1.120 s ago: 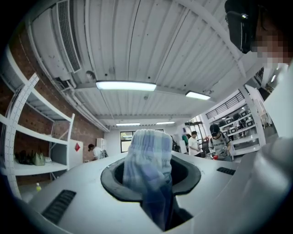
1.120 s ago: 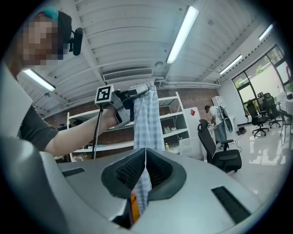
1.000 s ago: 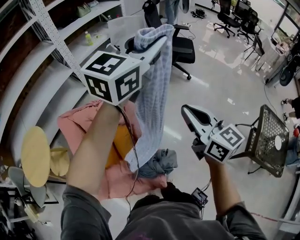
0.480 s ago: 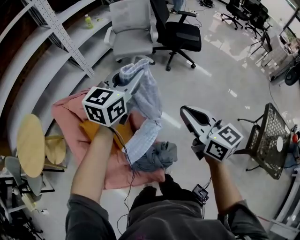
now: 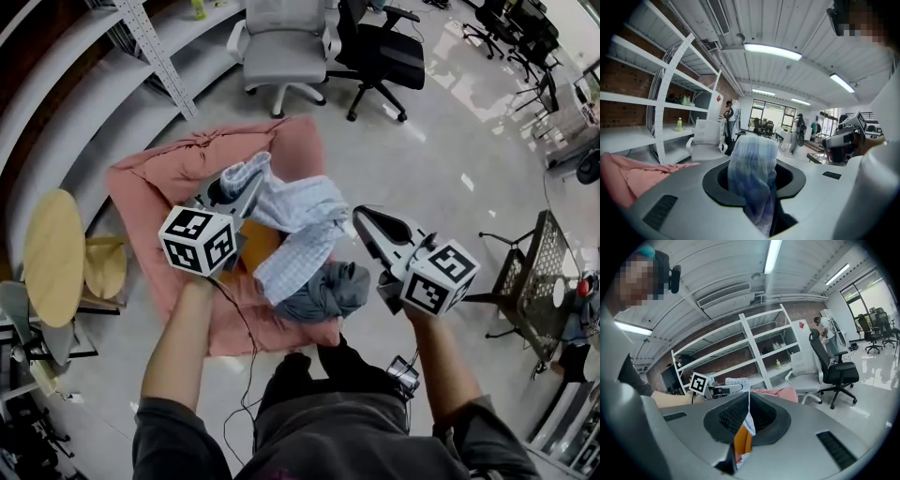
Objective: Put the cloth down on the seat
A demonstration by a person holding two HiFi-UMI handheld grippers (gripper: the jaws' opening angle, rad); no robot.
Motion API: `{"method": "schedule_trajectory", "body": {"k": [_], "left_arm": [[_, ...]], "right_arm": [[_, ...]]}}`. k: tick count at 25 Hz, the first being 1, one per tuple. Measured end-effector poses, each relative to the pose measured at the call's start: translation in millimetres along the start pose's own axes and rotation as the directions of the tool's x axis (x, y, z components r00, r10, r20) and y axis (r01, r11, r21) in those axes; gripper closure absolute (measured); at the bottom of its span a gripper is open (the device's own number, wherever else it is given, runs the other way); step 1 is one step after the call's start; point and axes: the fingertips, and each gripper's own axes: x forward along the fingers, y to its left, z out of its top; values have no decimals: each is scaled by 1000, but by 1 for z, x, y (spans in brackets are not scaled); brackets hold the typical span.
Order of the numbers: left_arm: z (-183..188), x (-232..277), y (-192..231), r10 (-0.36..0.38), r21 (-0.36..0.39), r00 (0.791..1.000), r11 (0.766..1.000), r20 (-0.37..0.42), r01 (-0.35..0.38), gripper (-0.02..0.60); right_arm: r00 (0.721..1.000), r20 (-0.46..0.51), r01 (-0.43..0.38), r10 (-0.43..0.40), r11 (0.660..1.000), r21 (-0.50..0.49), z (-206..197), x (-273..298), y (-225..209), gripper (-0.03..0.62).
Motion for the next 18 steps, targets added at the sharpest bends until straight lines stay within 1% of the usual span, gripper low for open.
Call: {"method": "schedule_trajectory", "body": {"k": [5,7,9,12,15,18], "left_arm": [[-64,-10,19,41,1,992,999,-117,-41,451],[-87,-8,21,37,-5,987,999,-156,-39,448],[-106,2,17,18,6,982,1000,-186,-17,444],[-129,30,1,-25,5,979,1000,-203,27,442],[-147,66,-22,-65,-7,975,998,-212,65,440],[-168,102,-47,-98,-7,967,995,-236,100,437]], "right_arm": [[1000,-22,-10,10,1000,21,-18,21,5,577],[1000,-29,-2,3,1000,31,-25,25,1,577],[999,-37,10,-8,999,42,-33,27,-6,577],[999,-46,27,-24,998,56,-44,26,-23,577],[998,-56,38,-34,997,67,-53,20,-44,577],[997,-65,49,-44,995,81,-61,10,-66,577]]}}
